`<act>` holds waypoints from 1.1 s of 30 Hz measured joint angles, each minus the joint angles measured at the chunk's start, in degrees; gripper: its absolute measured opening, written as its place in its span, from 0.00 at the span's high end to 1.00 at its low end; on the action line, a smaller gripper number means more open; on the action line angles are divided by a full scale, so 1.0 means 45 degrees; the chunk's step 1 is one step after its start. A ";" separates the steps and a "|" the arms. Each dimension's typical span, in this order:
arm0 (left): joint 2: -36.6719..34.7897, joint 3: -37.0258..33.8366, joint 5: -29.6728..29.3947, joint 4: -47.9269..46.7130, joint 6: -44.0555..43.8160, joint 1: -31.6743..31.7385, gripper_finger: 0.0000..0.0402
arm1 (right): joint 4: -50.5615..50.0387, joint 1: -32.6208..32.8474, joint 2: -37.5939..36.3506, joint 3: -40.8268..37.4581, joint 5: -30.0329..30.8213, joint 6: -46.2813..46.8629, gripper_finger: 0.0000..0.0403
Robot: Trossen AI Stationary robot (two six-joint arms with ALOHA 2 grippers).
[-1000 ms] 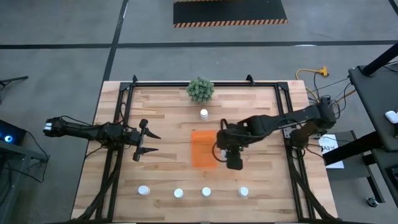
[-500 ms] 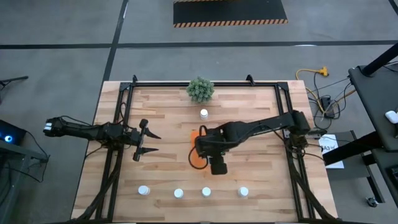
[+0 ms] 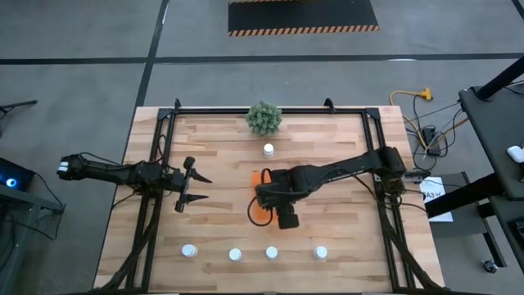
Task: Pick and place pill bottles into a basket
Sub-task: Put the white pill bottle into the orange bin
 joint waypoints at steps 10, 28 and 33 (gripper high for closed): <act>0.0014 0.0001 0.0001 -0.0002 0.0000 0.0000 0.43 | 0.1440 -0.0001 -0.0354 -0.1374 -0.0072 -0.0406 0.65; 0.0013 0.0002 0.0004 -0.0002 -0.0004 0.0003 0.43 | 0.2379 0.0034 -0.0392 -0.2681 -0.1080 -0.0219 0.65; 0.0012 0.0002 0.0001 -0.0004 0.0000 0.0001 0.43 | 0.2516 0.0037 -0.0387 -0.2827 -0.1085 -0.0221 0.65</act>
